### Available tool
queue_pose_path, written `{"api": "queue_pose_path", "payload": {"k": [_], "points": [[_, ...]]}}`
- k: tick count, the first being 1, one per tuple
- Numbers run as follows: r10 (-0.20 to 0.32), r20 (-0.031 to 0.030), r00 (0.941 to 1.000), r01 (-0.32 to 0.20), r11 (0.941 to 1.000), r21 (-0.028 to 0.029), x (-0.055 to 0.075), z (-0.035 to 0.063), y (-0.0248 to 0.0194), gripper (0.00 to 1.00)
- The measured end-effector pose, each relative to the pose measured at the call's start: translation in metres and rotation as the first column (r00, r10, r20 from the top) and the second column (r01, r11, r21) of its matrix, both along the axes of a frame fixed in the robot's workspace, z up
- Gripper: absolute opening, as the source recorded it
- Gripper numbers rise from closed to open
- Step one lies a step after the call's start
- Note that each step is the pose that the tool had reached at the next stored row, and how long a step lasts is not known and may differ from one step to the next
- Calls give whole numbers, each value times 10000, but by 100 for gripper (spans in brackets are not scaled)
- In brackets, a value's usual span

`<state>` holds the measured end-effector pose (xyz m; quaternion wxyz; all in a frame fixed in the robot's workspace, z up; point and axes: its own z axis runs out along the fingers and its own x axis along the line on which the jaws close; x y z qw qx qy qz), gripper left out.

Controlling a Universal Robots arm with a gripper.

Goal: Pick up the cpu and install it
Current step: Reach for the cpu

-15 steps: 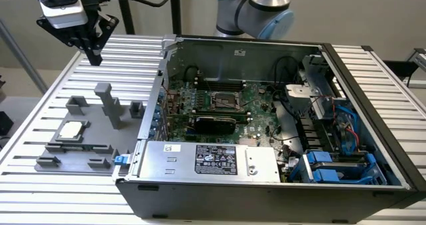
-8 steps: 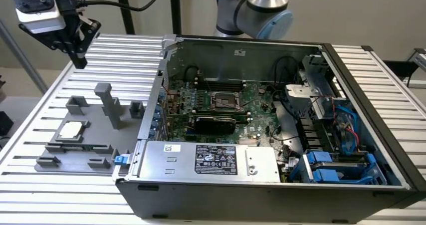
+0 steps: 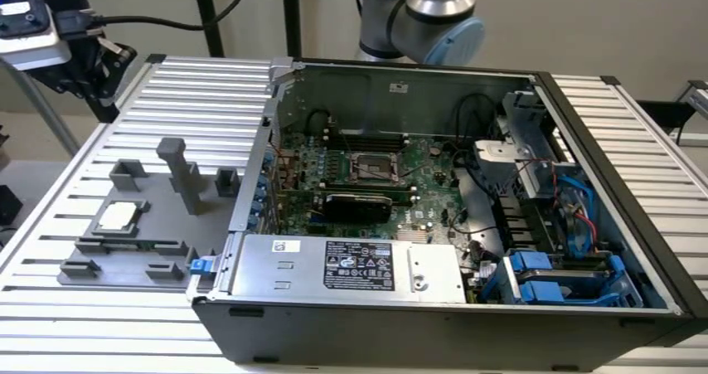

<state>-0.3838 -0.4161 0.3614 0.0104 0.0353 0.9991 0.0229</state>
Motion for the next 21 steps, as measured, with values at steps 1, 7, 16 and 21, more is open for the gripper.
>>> {"api": "queue_pose_path", "payload": {"k": [1,7,16,21], "points": [[-1,0,10000,1,10000,-2,-45,-17,0,11],[0,1,10000,0,10000,-13,-319,-114,-3,11],[-1,-31,10000,1,10000,-15,-518,-171,-80,11],[-1,-32,10000,1,10000,-15,-518,-171,-80,11]]}}
